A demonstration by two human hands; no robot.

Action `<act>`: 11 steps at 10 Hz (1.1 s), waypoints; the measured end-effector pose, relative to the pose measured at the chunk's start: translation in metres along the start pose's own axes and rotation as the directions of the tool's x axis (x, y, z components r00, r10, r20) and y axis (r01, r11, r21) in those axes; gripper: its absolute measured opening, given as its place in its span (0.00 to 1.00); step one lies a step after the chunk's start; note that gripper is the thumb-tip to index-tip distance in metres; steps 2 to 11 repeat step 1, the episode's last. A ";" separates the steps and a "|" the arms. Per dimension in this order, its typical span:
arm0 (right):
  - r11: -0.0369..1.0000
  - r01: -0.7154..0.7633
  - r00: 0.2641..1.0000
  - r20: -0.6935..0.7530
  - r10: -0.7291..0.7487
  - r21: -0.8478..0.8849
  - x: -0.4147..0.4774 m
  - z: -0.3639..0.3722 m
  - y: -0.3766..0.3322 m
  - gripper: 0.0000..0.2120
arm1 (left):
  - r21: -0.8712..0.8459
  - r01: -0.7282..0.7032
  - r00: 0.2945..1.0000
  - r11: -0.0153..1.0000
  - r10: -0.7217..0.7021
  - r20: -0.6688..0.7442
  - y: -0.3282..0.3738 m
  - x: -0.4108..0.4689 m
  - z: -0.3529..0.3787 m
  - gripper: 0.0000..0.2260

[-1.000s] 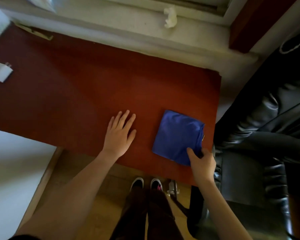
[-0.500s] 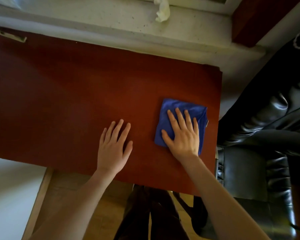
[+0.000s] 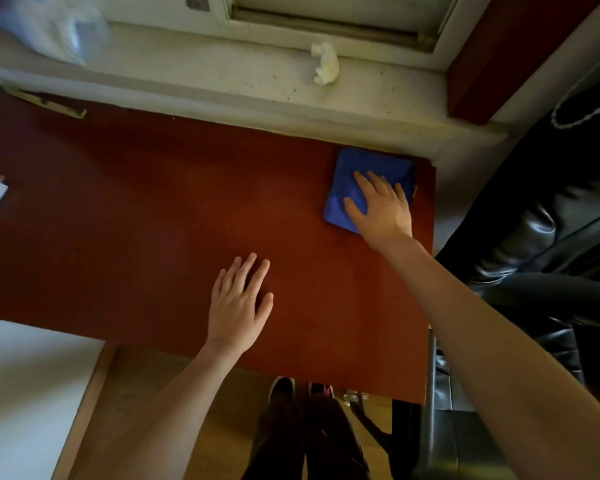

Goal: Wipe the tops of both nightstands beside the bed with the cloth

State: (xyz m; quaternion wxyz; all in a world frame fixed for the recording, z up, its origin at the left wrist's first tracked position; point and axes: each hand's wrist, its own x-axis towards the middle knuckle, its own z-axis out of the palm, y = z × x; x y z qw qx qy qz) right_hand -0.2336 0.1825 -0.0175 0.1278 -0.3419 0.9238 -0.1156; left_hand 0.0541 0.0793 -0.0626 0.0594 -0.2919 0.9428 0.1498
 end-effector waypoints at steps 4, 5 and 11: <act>0.971 0.011 0.987 -0.160 0.028 0.237 -0.059 -0.043 -0.015 0.27 | -0.094 0.027 0.986 0.995 -0.011 0.165 0.009 0.007 -0.033 0.25; 0.971 0.011 0.987 -0.160 0.028 0.237 -0.059 -0.043 -0.015 0.27 | -0.094 0.027 0.986 0.995 -0.011 0.165 0.009 0.007 -0.033 0.25; 0.971 0.011 0.987 -0.160 0.028 0.237 -0.059 -0.043 -0.015 0.27 | -0.094 0.027 0.986 0.995 -0.011 0.165 0.009 0.007 -0.033 0.25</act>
